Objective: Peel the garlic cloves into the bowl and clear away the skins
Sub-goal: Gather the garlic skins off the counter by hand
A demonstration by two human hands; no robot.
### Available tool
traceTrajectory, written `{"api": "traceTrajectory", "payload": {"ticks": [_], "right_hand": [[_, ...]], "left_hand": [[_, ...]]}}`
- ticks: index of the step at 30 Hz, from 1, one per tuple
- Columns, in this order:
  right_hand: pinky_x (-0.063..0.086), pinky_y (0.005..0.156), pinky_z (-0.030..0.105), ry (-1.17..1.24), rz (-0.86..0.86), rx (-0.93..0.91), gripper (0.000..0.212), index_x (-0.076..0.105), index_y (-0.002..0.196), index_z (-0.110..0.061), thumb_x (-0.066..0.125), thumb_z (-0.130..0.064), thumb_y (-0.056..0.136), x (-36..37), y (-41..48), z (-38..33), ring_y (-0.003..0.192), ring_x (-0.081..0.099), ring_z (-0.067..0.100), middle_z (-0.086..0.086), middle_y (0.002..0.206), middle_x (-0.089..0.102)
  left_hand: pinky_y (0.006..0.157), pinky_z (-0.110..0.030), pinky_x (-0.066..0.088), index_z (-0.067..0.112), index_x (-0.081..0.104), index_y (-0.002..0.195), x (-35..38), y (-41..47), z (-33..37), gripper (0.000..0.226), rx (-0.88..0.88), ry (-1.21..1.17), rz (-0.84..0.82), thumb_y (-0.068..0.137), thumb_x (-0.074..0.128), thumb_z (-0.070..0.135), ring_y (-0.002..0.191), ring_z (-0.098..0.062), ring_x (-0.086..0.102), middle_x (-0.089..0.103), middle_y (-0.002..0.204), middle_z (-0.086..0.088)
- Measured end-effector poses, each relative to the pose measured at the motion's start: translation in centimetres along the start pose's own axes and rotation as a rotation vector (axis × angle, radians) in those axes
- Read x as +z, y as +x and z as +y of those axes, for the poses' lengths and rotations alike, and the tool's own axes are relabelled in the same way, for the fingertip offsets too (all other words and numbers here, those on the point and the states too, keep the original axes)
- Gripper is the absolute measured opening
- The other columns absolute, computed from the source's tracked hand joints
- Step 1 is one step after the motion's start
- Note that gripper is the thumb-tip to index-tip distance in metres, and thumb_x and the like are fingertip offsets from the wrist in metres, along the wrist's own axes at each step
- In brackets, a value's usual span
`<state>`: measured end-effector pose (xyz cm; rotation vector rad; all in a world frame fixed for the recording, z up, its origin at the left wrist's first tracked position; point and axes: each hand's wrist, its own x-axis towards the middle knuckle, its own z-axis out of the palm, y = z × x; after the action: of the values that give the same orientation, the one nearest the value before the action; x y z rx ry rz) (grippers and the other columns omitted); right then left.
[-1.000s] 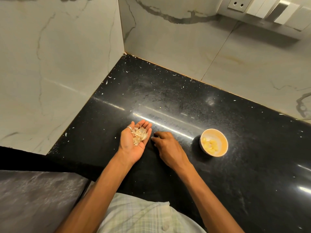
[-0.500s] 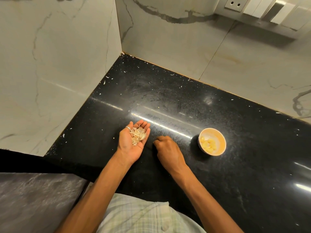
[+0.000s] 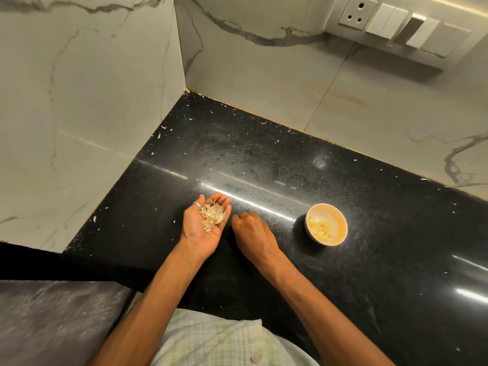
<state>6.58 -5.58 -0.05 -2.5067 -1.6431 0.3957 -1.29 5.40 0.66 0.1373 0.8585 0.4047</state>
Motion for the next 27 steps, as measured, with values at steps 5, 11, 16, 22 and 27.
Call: {"api": "traceTrajectory", "payload": {"ticks": [5,11,16,22,27], "right_hand": [[0.051,0.065,0.027,0.636,0.036,0.422,0.007,0.073,0.074,-0.017,0.074,-0.011,0.074,-1.6,0.8,3.3,0.069,0.066,0.013,-0.003,0.071,0.072],[0.059,0.086,0.047,1.215,0.136,0.503,0.018,0.073,0.079,-0.007,0.073,0.011,0.078,-5.4,0.3,4.1,0.072,0.066,0.020,0.007,0.071,0.071],[0.053,0.063,0.021,0.990,0.120,0.272,0.023,0.073,0.074,-0.021,0.076,0.000,0.081,-8.1,0.6,1.5,0.062,0.064,0.001,-0.011,0.066,0.072],[0.059,0.075,0.038,0.586,0.091,0.103,0.023,0.081,0.095,-0.018,0.066,-0.004,0.084,-6.9,1.2,-0.8,0.082,0.072,0.012,-0.003,0.088,0.078],[0.048,0.057,0.032,0.433,0.055,0.027,0.029,0.079,0.098,-0.018,0.062,0.000,0.083,-6.5,0.9,-1.3,0.067,0.063,0.018,0.002,0.075,0.073]], "left_hand": [[0.092,-0.035,0.055,0.002,0.066,0.113,-0.1,0.0,0.0,0.039,-0.009,-0.001,0.003,0.107,0.041,0.032,0.110,-0.025,0.068,0.077,0.098,-0.011],[0.092,-0.034,0.054,0.002,0.066,0.113,0.1,0.1,-0.7,0.040,-0.018,0.042,0.022,0.108,0.040,0.032,0.107,-0.024,0.068,0.072,0.108,-0.013],[0.091,-0.032,0.056,0.003,0.066,0.118,0.6,0.4,-1.6,0.043,-0.028,0.128,0.010,0.108,0.037,0.033,0.096,-0.020,0.072,0.074,0.105,-0.011],[0.092,-0.031,0.054,0.005,0.072,0.105,0.1,0.6,-2.0,0.045,-0.012,0.226,-0.035,0.107,0.037,0.033,0.097,-0.021,0.072,0.075,0.106,-0.013],[0.076,-0.026,0.057,0.008,0.069,0.106,-0.4,1.0,-2.0,0.037,-0.004,0.250,-0.017,0.105,0.043,0.035,0.087,-0.018,0.071,0.073,0.095,-0.007]]}}
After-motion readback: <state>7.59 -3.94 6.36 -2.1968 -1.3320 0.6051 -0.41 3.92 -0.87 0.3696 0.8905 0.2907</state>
